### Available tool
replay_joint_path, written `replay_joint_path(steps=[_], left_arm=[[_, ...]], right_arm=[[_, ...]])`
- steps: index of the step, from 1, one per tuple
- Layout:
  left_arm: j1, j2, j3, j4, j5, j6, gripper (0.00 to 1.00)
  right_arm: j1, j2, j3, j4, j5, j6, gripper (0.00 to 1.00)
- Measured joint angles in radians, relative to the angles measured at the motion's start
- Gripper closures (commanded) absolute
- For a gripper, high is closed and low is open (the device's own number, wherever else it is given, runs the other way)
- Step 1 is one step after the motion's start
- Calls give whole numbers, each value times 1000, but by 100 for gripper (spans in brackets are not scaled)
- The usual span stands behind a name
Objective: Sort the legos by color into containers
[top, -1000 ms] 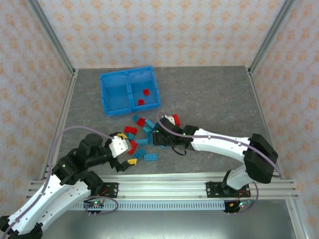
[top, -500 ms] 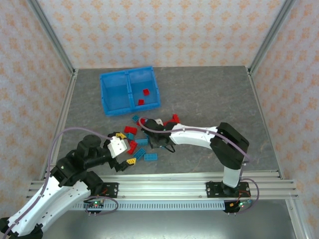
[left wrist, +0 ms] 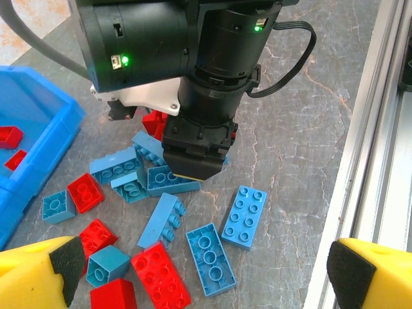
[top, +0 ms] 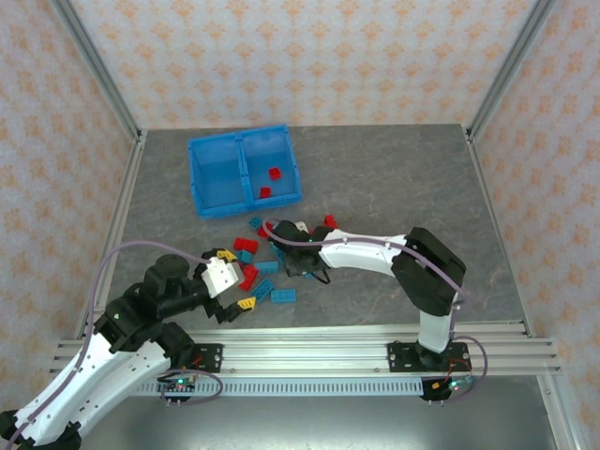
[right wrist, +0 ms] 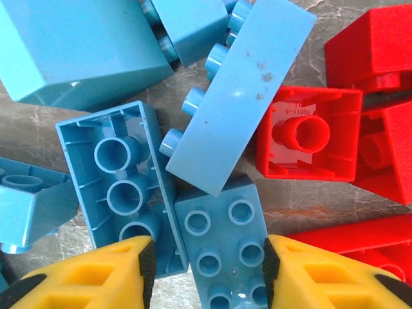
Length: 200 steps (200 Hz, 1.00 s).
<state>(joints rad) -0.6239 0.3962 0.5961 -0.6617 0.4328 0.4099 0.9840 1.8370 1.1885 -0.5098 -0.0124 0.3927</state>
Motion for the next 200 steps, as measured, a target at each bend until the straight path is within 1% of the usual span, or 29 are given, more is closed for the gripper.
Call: replay_joint_path(steps=[8, 15, 59, 68, 91, 101, 117, 138, 153, 173, 187, 200], left_arm=[[0, 0, -1, 0, 0, 0, 0], [0, -1, -1, 0, 0, 0, 1], [0, -1, -2, 0, 0, 0, 0], [0, -1, -2, 0, -1, 0, 0], [0, -1, -2, 0, -1, 0, 0], [0, -1, -2, 0, -1, 0, 0], [0, -1, -2, 0, -3, 0, 0], [0, -1, -2, 0, -4, 0, 0], [0, -1, -2, 0, -4, 0, 0], [0, -1, -2, 0, -4, 0, 0], [0, -1, -2, 0, -4, 0, 0], [0, -1, -2, 0, -4, 0, 1]], right_arm=[[-3, -9, -15, 14, -12, -2, 40], [-6, -16, -25, 21, -18, -7, 38], [-18, -68, -92, 40, -95, -5, 38], [-18, -84, -107, 37, -104, -5, 40], [-18, -108, -127, 16, -104, -4, 50], [-18, -114, -131, 10, -96, -7, 53], [-22, -117, -137, 1, -88, -5, 54], [-28, -124, -148, 8, -98, -7, 48], [-30, -144, -171, 17, -116, -5, 47], [-31, -185, -198, 16, -114, -3, 51], [-37, -211, -200, 13, -86, -3, 54], [-49, -228, -200, 13, -63, -2, 54]])
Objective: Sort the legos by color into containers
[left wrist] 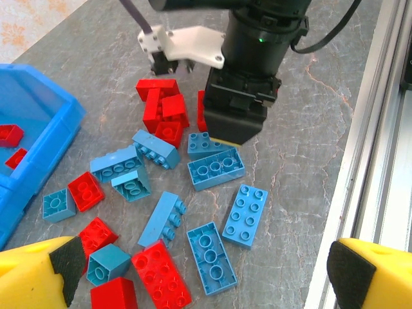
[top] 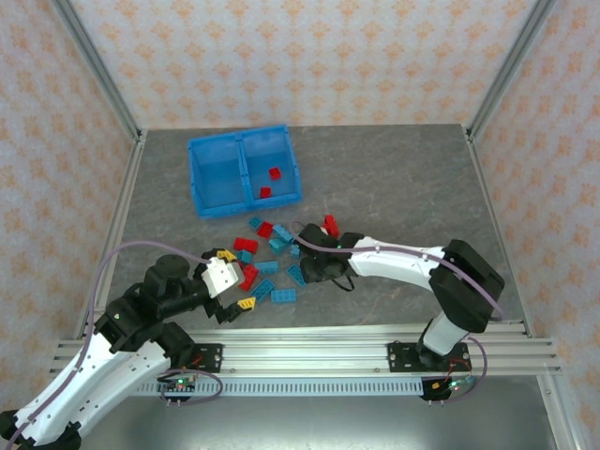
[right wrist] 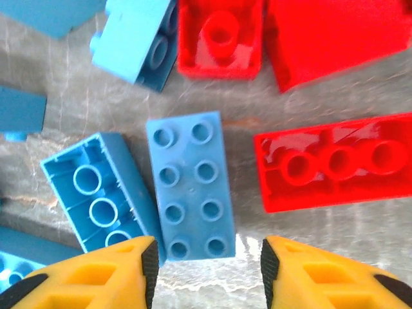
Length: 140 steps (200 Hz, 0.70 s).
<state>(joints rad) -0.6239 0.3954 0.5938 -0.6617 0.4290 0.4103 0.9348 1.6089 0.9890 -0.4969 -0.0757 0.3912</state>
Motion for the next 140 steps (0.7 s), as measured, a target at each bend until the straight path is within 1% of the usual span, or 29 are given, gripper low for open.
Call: replay_joint_path(steps=[27, 53, 93, 111, 125, 140], left_arm=[[0, 0, 0, 0, 0, 0, 0], [0, 0, 0, 0, 0, 0, 0], [0, 0, 0, 0, 0, 0, 1], [0, 0, 0, 0, 0, 0, 0], [0, 0, 0, 0, 0, 0, 1], [0, 0, 0, 0, 0, 0, 1]], right_arm=[[-26, -2, 4, 0, 1, 0, 52], [-27, 18, 22, 16, -11, 10, 54], [-28, 122, 104, 36, -24, 35, 57], [-27, 170, 128, 34, -11, 39, 58], [-27, 196, 150, 24, 12, 39, 58], [-26, 220, 171, 15, 29, 39, 54]])
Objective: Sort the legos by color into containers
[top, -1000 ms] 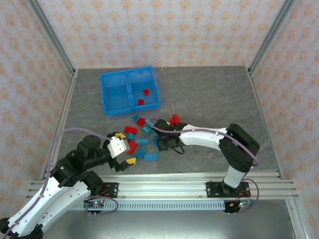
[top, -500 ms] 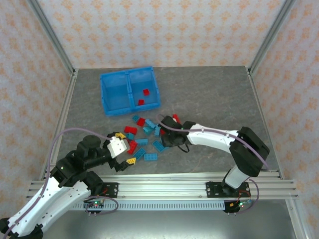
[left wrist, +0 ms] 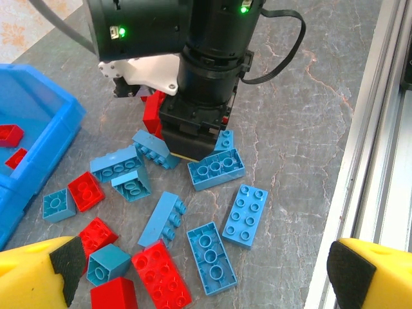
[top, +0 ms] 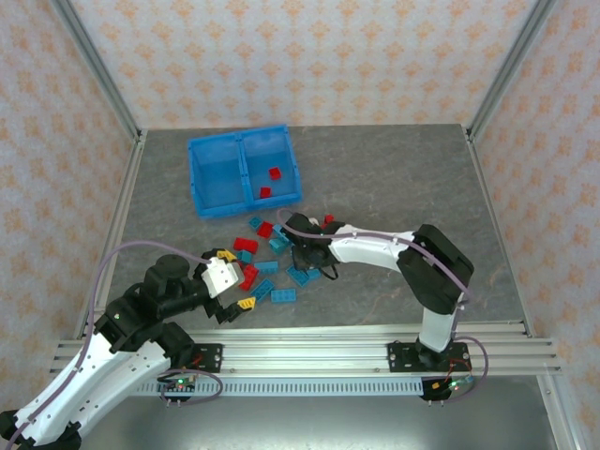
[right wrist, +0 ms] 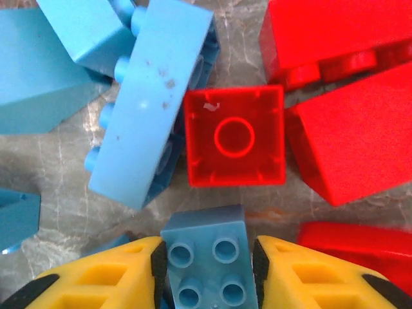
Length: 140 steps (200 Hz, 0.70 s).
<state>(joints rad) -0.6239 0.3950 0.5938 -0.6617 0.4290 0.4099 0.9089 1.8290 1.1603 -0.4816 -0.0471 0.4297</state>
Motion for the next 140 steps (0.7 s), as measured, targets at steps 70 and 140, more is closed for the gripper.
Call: replay_joint_path(steps=[70, 140], left_arm=[[0, 0, 0, 0, 0, 0, 0], [0, -14, 0, 1, 15, 6, 0]], right_arm=[[-3, 36, -3, -21, 2, -3, 63], [-2, -148, -12, -56, -23, 23, 73]])
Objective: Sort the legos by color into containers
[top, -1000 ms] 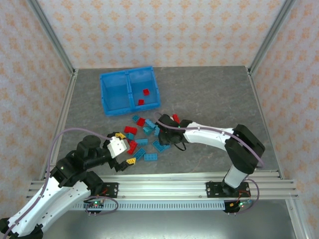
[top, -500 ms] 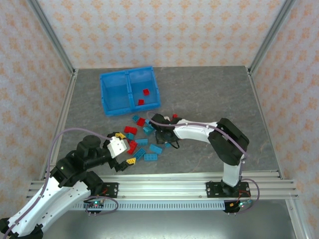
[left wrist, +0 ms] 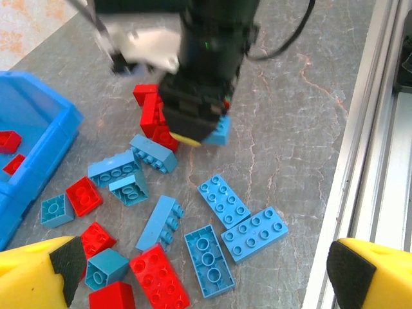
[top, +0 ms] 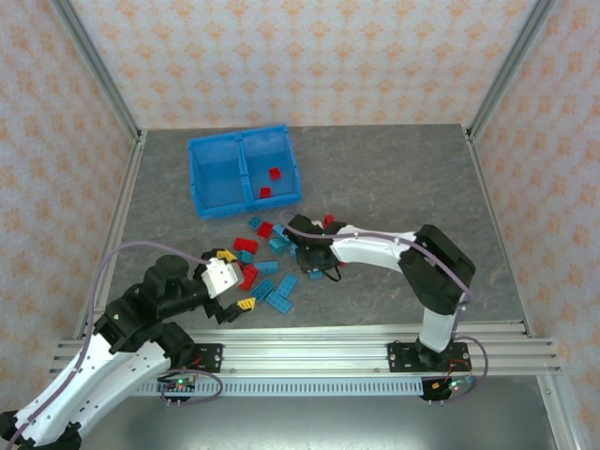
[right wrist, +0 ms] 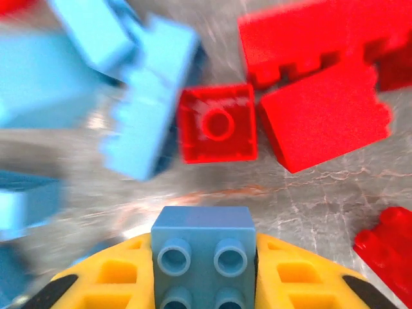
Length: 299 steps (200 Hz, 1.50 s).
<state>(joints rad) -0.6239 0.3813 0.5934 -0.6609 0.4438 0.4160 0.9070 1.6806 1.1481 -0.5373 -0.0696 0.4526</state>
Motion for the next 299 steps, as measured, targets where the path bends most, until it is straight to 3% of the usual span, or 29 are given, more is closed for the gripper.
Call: replay_joint_path(steps=[21, 55, 83, 115, 160, 178, 201, 263, 283, 299], left_arm=[[3, -29, 0, 3, -39, -40, 1], [82, -128, 32, 7, -285, -188, 0], [183, -212, 67, 12, -512, -290, 0], [224, -212, 84, 9, -708, -358, 0], [259, -200, 93, -9, -839, -404, 0], [261, -193, 93, -12, -849, -413, 0], [272, -171, 94, -17, -847, -418, 0], [293, -80, 94, -25, -822, -420, 0], [293, -61, 94, -27, -821, -420, 0], [293, -34, 94, -28, -816, -420, 0]], right_arm=[[2, -98, 94, 21, -33, 3, 73], [24, -21, 377, 110, -42, -3, 73], [33, 204, 639, 164, -21, -21, 73], [33, 571, 1048, 117, 10, -64, 73], [33, 992, 1519, 20, 48, -134, 72], [33, 1050, 1541, 21, 51, -158, 67], [33, 1066, 1552, 36, 52, -183, 40], [33, 1005, 1588, 16, 33, -185, 41], [34, 871, 1498, -67, 21, -174, 38], [36, 656, 1284, -99, 3, -169, 34]])
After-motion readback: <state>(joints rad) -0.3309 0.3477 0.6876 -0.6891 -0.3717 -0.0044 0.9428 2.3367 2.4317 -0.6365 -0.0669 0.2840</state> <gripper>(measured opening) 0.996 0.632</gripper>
